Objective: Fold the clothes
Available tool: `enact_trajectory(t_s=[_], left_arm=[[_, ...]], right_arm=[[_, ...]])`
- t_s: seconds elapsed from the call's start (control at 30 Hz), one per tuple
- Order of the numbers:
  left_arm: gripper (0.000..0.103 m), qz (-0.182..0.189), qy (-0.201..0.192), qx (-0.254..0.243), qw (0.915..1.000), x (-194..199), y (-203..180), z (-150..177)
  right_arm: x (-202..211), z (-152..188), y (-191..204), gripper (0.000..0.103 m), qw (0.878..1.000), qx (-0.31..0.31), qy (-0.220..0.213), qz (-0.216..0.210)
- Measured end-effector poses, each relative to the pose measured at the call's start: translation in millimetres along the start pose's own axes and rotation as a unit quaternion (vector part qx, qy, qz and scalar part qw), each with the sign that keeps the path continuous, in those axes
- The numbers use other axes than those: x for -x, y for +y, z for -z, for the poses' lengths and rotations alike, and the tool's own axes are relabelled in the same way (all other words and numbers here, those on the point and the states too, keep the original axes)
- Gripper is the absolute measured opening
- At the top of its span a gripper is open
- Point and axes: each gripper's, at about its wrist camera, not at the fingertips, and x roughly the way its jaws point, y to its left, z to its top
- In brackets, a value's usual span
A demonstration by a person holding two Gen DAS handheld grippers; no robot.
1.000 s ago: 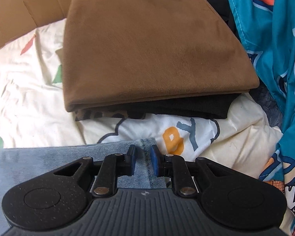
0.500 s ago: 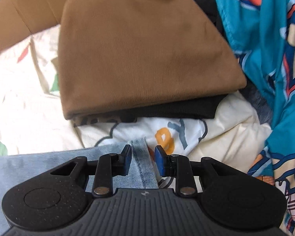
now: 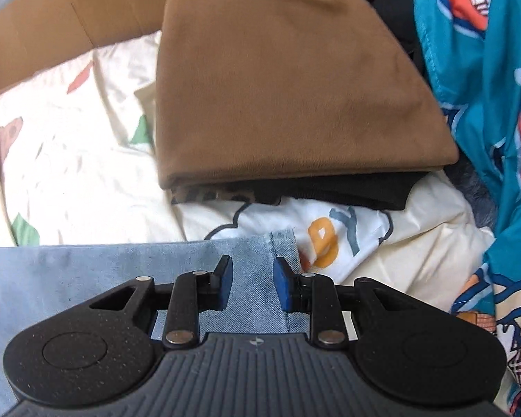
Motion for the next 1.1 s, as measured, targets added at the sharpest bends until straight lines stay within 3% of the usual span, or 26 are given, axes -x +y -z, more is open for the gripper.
enact_trajectory(t_s=[0.2,0.33,0.57,0.9,1.1], left_arm=[[0.005,0.003,-0.014,0.001,0.9999,-7,7,-7],[0.006,0.013,-0.023,-0.002,0.9996,23,12,-10],[0.007,0.017,-0.005,-0.009,0.9998,63,18,6],[0.003,-0.03,0.024,-0.027,0.9989,22,28,11],[0.003,-0.039,0.022,-0.036,0.9984,0,25,4]], right_arm=[[-24,1,-6,0.032,1.0,-0.02,0.014,0.008],[-28,2,-6,0.032,1.0,-0.025,0.017,0.009],[-23,3,-11,0.032,0.999,-0.048,0.011,0.0],[-23,3,-9,0.034,0.999,-0.048,0.017,-0.002],[-25,5,-9,0.034,0.999,-0.049,0.018,-0.002]])
